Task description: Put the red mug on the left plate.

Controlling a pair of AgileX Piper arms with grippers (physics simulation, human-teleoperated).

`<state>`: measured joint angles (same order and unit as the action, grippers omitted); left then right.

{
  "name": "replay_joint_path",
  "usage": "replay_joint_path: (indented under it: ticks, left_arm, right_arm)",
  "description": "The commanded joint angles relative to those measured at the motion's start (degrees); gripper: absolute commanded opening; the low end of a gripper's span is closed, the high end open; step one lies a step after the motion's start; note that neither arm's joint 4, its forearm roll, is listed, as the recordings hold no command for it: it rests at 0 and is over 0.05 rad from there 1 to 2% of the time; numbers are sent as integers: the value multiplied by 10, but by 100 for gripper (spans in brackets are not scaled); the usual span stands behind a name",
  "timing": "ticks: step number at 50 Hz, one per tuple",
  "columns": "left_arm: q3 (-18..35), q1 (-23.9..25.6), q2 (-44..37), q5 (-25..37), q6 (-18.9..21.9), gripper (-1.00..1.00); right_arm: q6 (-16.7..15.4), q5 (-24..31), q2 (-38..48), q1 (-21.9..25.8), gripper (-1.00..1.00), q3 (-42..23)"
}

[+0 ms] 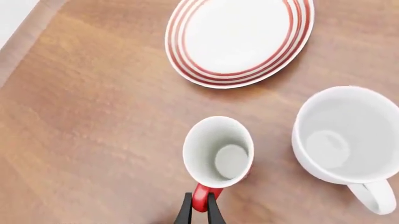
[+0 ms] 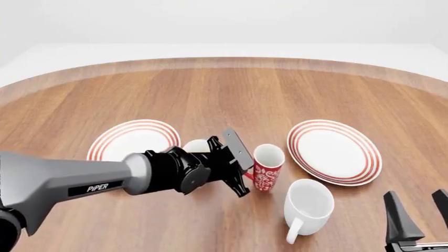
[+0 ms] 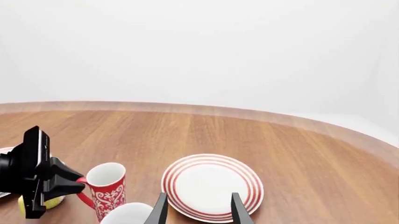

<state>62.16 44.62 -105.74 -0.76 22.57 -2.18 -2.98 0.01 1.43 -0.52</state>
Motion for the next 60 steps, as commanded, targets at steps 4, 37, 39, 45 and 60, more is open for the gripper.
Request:
replay_joint_path:
  ticks: [4,37,39,45,60]
  left_arm:
    - [-2,-12,24,-2,9,-100]
    - [-31,-54,80,-31,-1,-100]
    - [-31,-55,82,-31,-1,-100]
    - [-36,-58,102,-30,-5,-100]
    - [-53,-84,126,-38,0,-100]
  right_arm:
    - [-1,1,0,0,100,2]
    - [-8,1,0,0,100,4]
    - [-8,1,0,-1,100,4]
    - [-9,0,0,-1,100,4]
    - [-12,1,0,-1,100,1]
